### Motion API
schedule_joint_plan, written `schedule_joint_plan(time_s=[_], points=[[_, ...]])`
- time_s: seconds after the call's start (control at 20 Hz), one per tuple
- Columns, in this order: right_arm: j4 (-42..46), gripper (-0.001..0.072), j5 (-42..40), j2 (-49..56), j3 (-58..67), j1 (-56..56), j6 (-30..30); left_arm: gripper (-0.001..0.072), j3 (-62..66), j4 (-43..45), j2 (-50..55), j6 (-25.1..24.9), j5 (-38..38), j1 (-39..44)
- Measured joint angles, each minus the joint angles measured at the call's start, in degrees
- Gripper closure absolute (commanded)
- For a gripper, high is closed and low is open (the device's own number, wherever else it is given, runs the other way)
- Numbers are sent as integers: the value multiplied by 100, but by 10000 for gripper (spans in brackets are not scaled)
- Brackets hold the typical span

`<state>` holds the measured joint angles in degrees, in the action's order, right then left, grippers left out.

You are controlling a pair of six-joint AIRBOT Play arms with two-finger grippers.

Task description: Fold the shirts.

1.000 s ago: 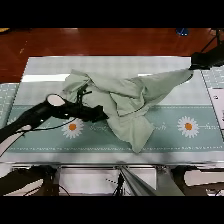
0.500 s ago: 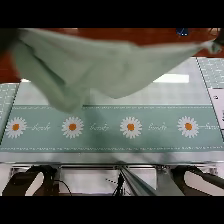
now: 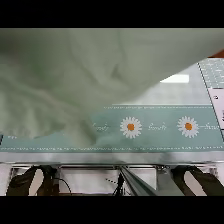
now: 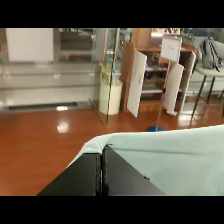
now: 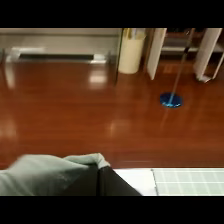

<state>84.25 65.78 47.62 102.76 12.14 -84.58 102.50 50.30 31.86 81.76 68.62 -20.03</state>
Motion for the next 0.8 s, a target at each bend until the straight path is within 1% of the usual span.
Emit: schedule_joint_plan(time_s=[0.25, 0.4, 0.55, 0.7, 0.8], points=[[271, 688, 612, -522, 0, 0, -57, 687, 437, -684, -22, 15, 72, -70], [352, 688, 780, -767, -2, 0, -61, 688, 651, -938, -50, 20, 140, -81], [573, 688, 1014, -992, 2, 0, -68, 688, 756, -938, -76, 378, 785, -87], [876, 688, 1604, -1049, -2, -79, 7, 688, 767, -739, -85, 848, 1746, -122], [1093, 689, 2072, -918, -2, -264, 101, 688, 656, -544, -74, 1040, 2216, -190]])
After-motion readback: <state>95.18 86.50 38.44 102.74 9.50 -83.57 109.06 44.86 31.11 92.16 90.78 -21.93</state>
